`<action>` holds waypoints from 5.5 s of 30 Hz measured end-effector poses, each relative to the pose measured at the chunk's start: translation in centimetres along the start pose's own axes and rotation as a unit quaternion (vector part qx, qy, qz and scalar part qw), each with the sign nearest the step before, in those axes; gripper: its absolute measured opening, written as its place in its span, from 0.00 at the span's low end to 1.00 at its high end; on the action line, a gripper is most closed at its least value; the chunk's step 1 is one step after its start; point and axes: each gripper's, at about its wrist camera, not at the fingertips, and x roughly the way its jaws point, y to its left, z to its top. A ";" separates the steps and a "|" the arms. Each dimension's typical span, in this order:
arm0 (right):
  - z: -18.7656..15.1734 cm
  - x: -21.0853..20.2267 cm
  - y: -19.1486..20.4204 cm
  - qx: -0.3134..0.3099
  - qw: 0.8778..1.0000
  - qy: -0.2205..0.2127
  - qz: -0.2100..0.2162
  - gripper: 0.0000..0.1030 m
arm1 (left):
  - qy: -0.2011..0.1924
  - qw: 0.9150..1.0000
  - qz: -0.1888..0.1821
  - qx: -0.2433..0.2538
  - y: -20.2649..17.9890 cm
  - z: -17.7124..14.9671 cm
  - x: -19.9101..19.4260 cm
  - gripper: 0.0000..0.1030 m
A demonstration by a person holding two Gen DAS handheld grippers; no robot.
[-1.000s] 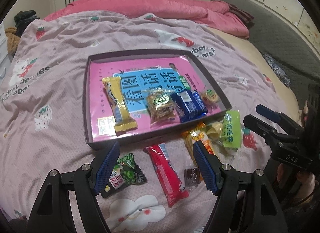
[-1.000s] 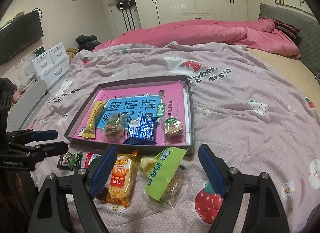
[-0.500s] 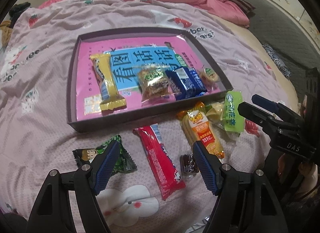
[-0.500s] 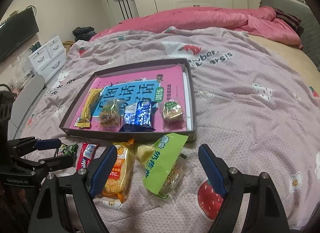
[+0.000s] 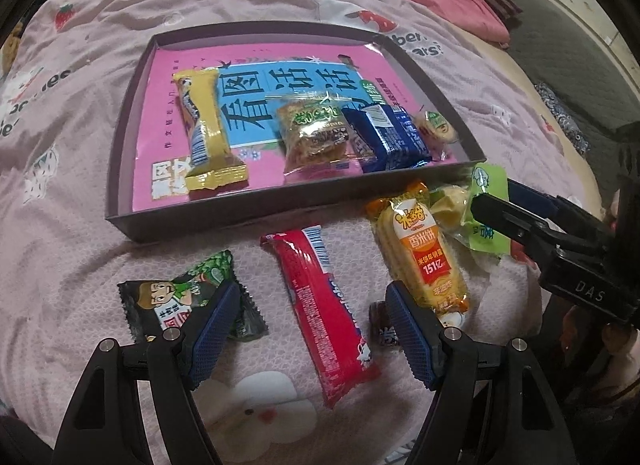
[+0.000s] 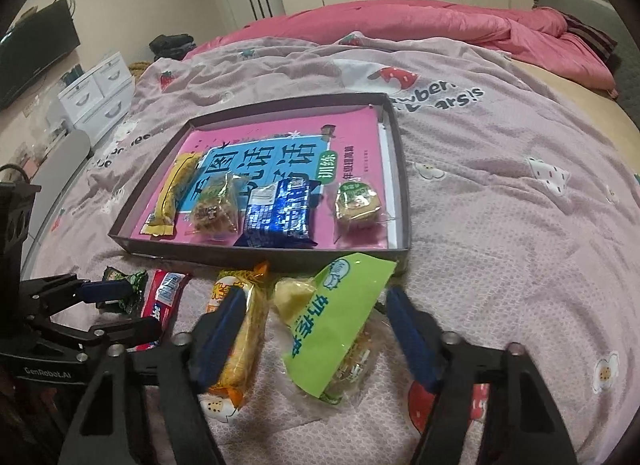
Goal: Organize snacks
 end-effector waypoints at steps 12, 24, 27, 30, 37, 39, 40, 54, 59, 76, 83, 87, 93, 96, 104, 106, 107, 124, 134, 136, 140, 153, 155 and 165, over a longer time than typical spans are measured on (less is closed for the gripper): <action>-0.5 1.4 2.4 -0.070 0.997 0.021 -0.001 0.38 | 0.009 1.000 -0.005 0.006 -0.4 0.1 1.3 0.49; -0.5 3.0 3.6 -0.107 0.994 0.028 -0.013 0.31 | 0.026 1.000 0.005 0.012 -1.2 0.0 3.1 0.31; -0.3 2.2 3.3 -0.096 0.995 0.016 0.000 0.30 | 0.022 1.000 -0.002 0.007 -0.8 0.1 3.0 0.17; -0.1 1.1 2.9 -0.083 0.996 -0.003 0.016 0.30 | 0.016 1.000 -0.013 0.001 -0.5 0.2 2.3 0.16; 0.7 -0.6 1.9 -0.052 0.997 -0.036 0.040 0.30 | -0.022 0.999 -0.040 -0.007 -0.5 0.7 -0.4 0.16; 1.0 -1.0 1.7 -0.046 0.997 -0.048 0.047 0.29 | -0.039 0.998 -0.044 -0.012 -0.2 1.0 -1.5 0.16; 1.0 -1.2 1.8 -0.045 0.996 -0.051 0.049 0.25 | -0.051 0.997 -0.047 -0.016 0.0 1.2 -2.2 0.16; 0.8 1.0 1.5 -0.034 0.998 -0.001 0.049 0.11 | -0.075 0.996 -0.040 -0.034 1.4 2.6 -3.1 0.16; 0.5 1.8 2.3 -0.054 0.997 0.018 0.047 0.19 | -0.073 0.996 -0.044 -0.030 1.3 2.6 -2.9 0.16; 1.5 0.4 1.0 -0.027 0.997 -0.021 0.069 0.04 | -0.100 0.993 -0.045 -0.036 1.6 4.3 -3.6 0.16; 2.9 -1.4 0.4 -0.016 0.993 -0.072 0.088 0.00 | -0.111 0.992 -0.041 -0.050 2.6 5.5 -3.6 0.16; 2.9 0.0 0.0 -0.015 0.997 -0.036 0.073 0.02 | -0.107 0.992 -0.040 -0.056 3.1 5.6 -3.2 0.16; 2.0 -0.3 0.2 -0.012 0.994 -0.019 0.105 0.27 | -0.102 0.992 -0.045 -0.058 3.2 5.6 -2.9 0.16; 1.2 -0.4 1.5 -0.041 0.995 -0.012 0.091 0.44 | -0.102 0.992 -0.045 -0.053 3.0 5.5 -3.0 0.16; 0.5 0.4 1.9 -0.065 0.998 0.007 0.013 0.45 | -0.101 0.992 -0.050 -0.049 2.8 5.5 -3.1 0.16; 0.4 0.7 1.6 -0.059 0.998 0.016 0.020 0.47 | -0.101 0.992 -0.050 -0.050 2.9 5.5 -3.0 0.16; 0.4 0.8 1.6 -0.061 0.998 0.018 0.021 0.47 | -0.101 0.992 -0.051 -0.051 2.9 5.5 -3.1 0.16; -0.3 3.4 5.0 -0.169 0.985 0.029 -0.012 0.31 | -0.096 0.992 -0.057 -0.059 3.5 5.7 -2.7 0.16; 0.5 3.6 2.9 -0.096 0.994 0.027 0.038 0.31 | -0.090 0.993 -0.052 -0.058 3.4 6.0 -1.9 0.16; 0.8 2.6 2.4 -0.078 0.995 0.013 0.054 0.31 | -0.091 0.993 -0.052 -0.058 3.5 6.0 -2.0 0.16; 1.4 1.4 1.1 -0.044 0.997 -0.008 0.070 0.31 | -0.097 0.992 -0.051 -0.061 3.6 6.4 -2.2 0.16; 5.2 0.0 -1.9 0.007 0.994 -0.081 0.067 0.31 | -0.112 0.991 -0.042 -0.061 3.6 8.1 -1.9 0.16; 5.4 0.3 -2.0 0.007 0.995 -0.079 0.064 0.31 | -0.112 0.991 -0.041 -0.059 3.4 8.3 -1.6 0.16; 6.6 3.2 -2.4 0.002 0.996 -0.062 0.059 0.31 | -0.115 0.992 -0.020 -0.054 3.3 9.3 0.4 0.16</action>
